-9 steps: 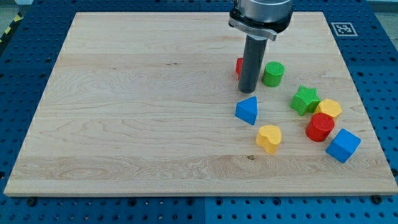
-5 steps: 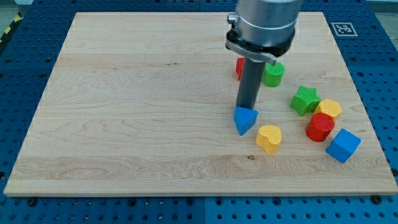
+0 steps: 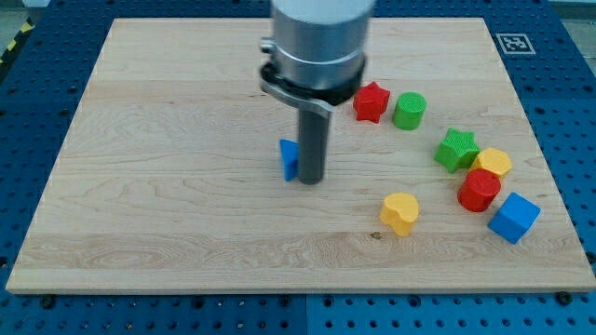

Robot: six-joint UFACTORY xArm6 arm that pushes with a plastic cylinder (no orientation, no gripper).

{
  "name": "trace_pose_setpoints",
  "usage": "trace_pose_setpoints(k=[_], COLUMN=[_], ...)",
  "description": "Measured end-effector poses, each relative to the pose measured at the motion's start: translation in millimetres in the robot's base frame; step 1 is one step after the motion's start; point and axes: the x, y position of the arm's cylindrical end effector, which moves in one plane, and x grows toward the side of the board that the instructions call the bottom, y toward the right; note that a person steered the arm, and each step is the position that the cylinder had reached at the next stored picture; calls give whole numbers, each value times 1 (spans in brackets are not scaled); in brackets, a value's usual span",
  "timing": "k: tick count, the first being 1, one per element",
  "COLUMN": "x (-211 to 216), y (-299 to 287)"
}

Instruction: Drag the blue triangle to the left of red star

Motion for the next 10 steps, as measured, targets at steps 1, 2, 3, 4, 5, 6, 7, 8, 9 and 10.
trace_pose_setpoints(k=[1,2,3,4,5,6,7,8,9,10], x=[5,-16,-54,-31,-2,-23,-67,-96,-93,-89], y=[0,-5,-5,-5,-20,-48,-37,-16,-19,-60])
